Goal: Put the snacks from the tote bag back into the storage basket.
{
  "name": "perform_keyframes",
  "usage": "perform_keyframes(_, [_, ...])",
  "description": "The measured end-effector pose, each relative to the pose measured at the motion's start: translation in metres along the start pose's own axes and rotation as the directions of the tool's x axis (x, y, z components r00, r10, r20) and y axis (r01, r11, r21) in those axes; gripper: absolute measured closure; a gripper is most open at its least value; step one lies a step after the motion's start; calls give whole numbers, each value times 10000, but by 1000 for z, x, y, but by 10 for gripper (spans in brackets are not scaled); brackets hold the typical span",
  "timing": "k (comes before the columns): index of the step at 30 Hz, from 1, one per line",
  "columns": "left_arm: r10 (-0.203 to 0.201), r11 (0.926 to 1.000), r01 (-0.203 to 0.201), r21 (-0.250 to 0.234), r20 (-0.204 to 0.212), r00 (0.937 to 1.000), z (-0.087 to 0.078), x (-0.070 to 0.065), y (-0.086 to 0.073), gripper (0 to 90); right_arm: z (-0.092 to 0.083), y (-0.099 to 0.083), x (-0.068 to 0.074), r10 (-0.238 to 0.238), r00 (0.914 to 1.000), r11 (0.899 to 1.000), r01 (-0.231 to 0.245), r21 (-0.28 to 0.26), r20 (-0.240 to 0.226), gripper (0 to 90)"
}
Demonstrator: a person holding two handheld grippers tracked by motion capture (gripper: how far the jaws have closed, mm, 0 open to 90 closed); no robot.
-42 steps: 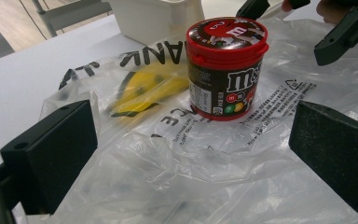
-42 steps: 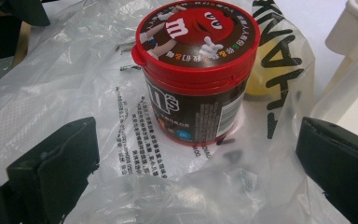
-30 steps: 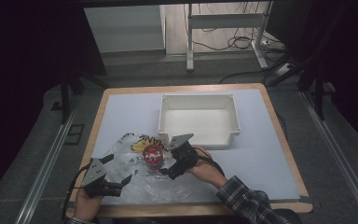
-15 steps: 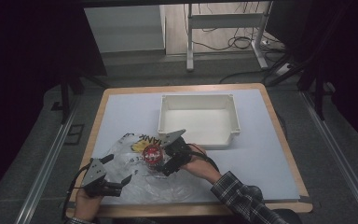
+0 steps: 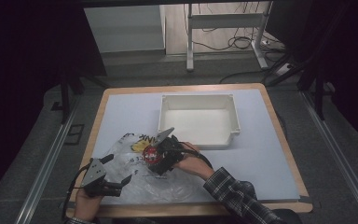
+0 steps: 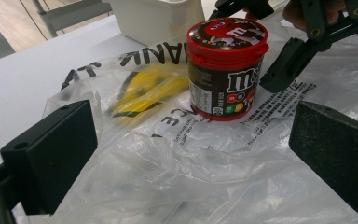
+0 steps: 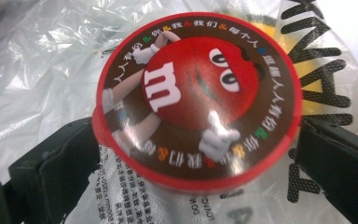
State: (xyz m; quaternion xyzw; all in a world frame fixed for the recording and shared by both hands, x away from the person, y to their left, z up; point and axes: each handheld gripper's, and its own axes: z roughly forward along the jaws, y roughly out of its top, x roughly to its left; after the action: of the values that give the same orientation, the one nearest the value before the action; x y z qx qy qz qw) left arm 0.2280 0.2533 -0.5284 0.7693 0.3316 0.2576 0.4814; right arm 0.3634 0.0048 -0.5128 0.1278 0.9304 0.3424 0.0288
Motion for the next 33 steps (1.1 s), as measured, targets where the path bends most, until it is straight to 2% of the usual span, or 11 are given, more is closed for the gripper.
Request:
perform_keyframes(11, [11, 10000, -11, -2, 14, 10000, 0, 0, 0, 8, 14, 10, 0, 12, 10000, 9977, -14, 676, 31, 4])
perform_keyframes(13, [12, 10000, -12, -5, 20, 10000, 0, 0, 0, 8, 17, 11, 1, 163, 9999, 9962, -160, 852, -38, 6])
perform_keyframes(16, [16, 10000, -16, -3, 19, 10000, 0, 0, 0, 8, 20, 13, 3, 64, 9998, 9948, -83, 1014, 191, 28])
perform_keyframes(21, [21, 10000, -21, -7, 31, 10000, 0, 0, 0, 8, 23, 15, 5, -132, 9988, 9924, 73, 1231, 475, 109])
perform_keyframes(25, [17, 10000, -17, -13, 38, 10000, 0, 0, 0, 8, 24, 16, 7, -82, 9983, 9927, 12, 1209, 569, 196])
perform_keyframes(26, [16, 10000, -16, -15, 41, 10000, 0, 0, 0, 8, 23, 16, 8, -210, 9981, 9927, 138, 1201, 583, 220])
perform_keyframes(30, [18, 10000, -18, -16, 42, 10000, 0, 0, 0, 8, 22, 16, 10, -375, 9961, 9920, 274, 1230, 803, 255])
perform_keyframes(33, [19, 10000, -19, -14, 39, 10000, 0, 0, 0, 8, 21, 15, 11, -281, 9962, 9928, 183, 1184, 819, 256])
